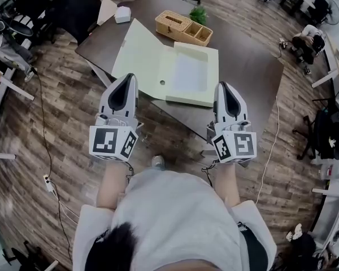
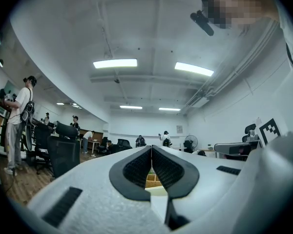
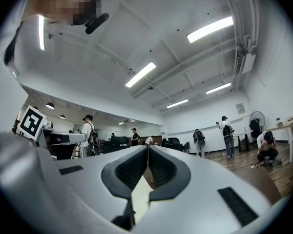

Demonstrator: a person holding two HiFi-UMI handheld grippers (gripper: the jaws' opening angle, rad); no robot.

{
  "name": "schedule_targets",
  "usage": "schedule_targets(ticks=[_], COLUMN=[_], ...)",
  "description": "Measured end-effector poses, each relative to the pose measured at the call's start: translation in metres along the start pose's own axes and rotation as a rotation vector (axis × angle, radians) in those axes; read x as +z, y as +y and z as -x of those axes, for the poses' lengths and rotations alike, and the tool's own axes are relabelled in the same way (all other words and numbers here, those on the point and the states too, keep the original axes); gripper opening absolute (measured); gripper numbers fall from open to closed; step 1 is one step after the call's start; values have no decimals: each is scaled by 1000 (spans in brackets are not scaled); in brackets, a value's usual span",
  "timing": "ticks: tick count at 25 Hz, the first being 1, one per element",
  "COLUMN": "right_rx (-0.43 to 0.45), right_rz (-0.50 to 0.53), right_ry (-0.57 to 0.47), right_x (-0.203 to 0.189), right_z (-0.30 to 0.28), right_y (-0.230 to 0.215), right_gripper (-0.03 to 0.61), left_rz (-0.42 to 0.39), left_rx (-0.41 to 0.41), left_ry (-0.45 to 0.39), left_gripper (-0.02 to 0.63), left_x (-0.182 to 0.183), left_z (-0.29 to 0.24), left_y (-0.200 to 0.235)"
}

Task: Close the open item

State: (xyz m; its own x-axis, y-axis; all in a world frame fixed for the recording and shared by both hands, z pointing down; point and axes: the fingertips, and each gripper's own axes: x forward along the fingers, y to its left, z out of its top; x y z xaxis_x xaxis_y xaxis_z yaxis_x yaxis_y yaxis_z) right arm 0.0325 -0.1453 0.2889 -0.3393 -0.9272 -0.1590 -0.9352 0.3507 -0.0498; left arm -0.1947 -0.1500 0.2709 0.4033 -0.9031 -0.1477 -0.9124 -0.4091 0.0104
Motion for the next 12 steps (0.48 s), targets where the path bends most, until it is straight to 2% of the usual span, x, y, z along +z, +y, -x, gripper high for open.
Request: schedule_targets(ticks=[9, 12], right_rx=[-41, -43], right_rz=[2, 14], right_ry=[-8, 2], right_x=[-8, -12], right_z=[-49, -56], right_y=[13, 17], right_gripper=[14, 12], left_rz=[-29, -30], left_rx=[-47, -39], left_ry=[29, 55], left_gripper=[9, 11], left_x=[-8, -16], left_z=[-37, -44], left_y=[50, 64])
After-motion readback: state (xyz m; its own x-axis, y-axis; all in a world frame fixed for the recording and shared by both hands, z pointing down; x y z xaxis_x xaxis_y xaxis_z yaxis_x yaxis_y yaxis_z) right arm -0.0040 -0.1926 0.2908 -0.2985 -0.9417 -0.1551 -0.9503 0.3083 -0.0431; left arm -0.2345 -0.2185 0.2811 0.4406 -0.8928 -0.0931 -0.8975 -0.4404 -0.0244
